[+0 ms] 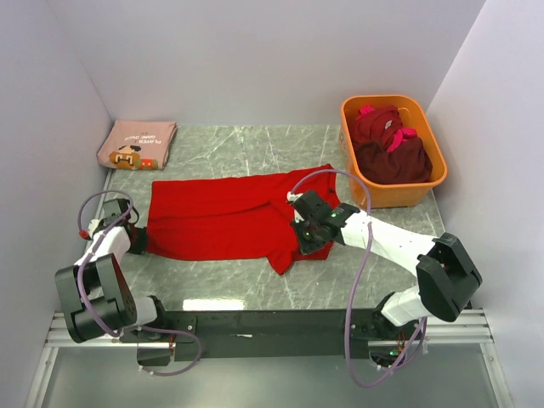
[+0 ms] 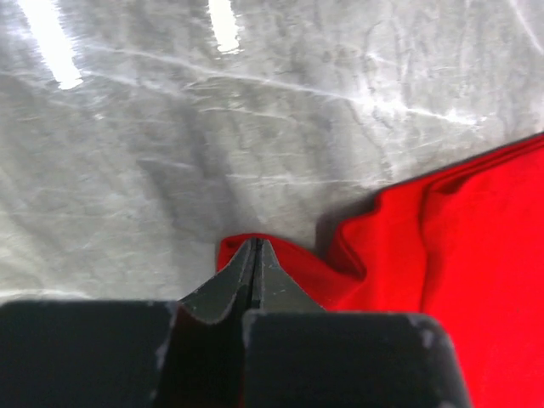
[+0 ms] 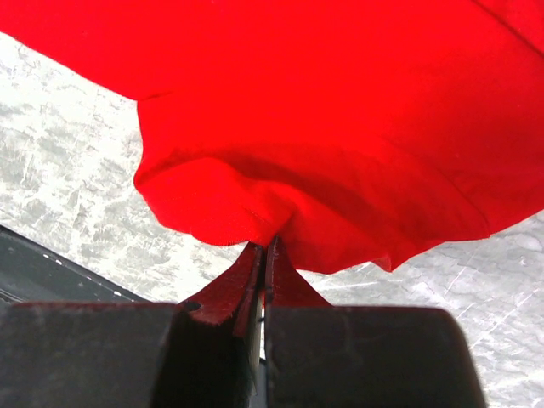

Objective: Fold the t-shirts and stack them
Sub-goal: Fold the tshirt

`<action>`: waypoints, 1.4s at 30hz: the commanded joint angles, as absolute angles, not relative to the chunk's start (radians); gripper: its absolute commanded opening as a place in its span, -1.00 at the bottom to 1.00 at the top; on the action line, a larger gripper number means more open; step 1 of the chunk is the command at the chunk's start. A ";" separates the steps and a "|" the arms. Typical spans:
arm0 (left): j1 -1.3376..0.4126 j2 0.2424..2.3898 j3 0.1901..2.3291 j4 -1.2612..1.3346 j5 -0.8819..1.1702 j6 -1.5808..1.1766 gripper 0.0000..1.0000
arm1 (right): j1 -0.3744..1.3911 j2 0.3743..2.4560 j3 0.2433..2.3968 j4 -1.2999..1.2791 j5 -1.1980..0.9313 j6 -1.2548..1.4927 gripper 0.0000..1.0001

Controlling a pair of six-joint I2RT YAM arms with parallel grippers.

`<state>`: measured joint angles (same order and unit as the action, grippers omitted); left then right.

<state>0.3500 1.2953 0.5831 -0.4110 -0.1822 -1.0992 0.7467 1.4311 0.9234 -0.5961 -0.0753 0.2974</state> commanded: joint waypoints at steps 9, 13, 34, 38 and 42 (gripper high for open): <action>0.337 1.131 0.575 -0.540 -0.190 -1.094 -0.99 | 0.738 1.410 0.937 -0.592 -0.055 0.298 -1.00; 0.336 1.031 0.580 -0.561 -0.192 -1.098 -0.99 | 0.738 1.397 0.942 -0.591 -0.057 0.302 -1.00; 0.337 1.209 0.569 -0.565 -0.189 -1.103 0.10 | 0.727 1.408 0.925 -0.584 -0.058 0.298 -1.00; 0.336 1.261 0.555 -0.543 -0.193 -1.106 0.04 | 0.726 1.420 0.930 -0.589 -0.054 0.296 -1.00; 0.336 1.281 0.564 -0.551 -0.192 -1.098 -0.75 | 0.724 1.420 0.933 -0.589 -0.052 0.296 -1.00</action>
<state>0.3389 1.2411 0.5808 -0.5632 -0.1967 -1.0996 0.7330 1.4193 0.9237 -0.5976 -0.0673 0.3012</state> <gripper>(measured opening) 0.225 0.012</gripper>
